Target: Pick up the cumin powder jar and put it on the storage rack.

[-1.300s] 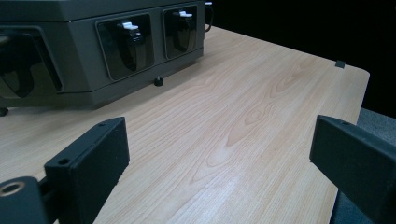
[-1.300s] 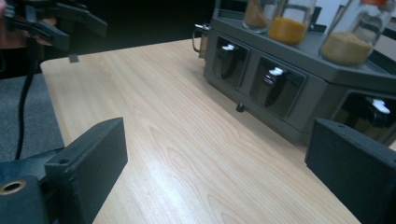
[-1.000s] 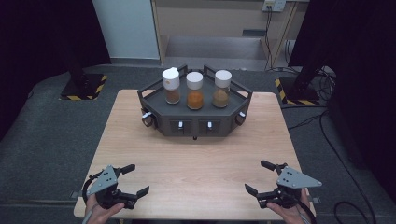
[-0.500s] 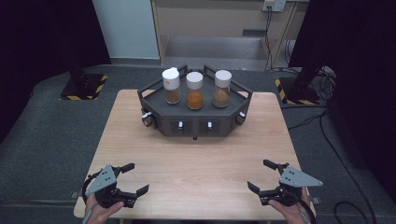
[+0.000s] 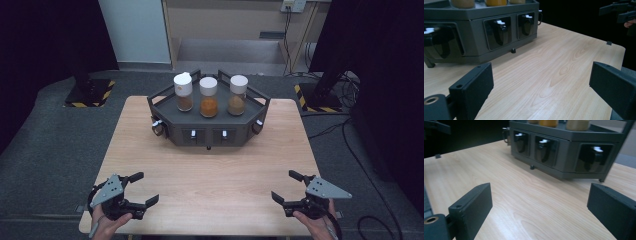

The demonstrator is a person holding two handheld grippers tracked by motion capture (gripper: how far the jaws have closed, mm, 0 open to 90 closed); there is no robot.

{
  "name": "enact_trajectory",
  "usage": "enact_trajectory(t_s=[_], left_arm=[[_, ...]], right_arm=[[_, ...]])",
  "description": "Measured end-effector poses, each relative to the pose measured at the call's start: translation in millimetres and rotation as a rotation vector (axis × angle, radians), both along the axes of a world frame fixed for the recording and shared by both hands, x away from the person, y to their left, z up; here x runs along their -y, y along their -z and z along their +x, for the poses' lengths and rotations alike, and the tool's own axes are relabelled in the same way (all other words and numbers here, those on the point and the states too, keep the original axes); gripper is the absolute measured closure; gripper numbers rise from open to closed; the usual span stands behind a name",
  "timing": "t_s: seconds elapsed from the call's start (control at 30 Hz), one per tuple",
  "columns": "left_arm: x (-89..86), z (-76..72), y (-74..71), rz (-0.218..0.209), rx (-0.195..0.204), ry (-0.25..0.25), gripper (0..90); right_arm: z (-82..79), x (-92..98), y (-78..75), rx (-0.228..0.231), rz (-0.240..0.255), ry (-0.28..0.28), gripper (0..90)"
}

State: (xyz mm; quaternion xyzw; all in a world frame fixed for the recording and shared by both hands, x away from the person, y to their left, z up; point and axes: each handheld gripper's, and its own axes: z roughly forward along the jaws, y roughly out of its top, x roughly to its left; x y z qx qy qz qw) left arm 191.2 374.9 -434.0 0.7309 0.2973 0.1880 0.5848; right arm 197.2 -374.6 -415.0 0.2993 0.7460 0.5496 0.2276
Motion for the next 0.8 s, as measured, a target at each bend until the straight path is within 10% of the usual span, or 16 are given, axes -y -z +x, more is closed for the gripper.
enact_trajectory(t_s=[0.8], left_arm=[[-9.9,-5.0,4.8,-0.052,0.034,-0.061,4.6]], right_arm=[[3.3,17.8,7.9,-0.023,0.045,0.070,7.0]])
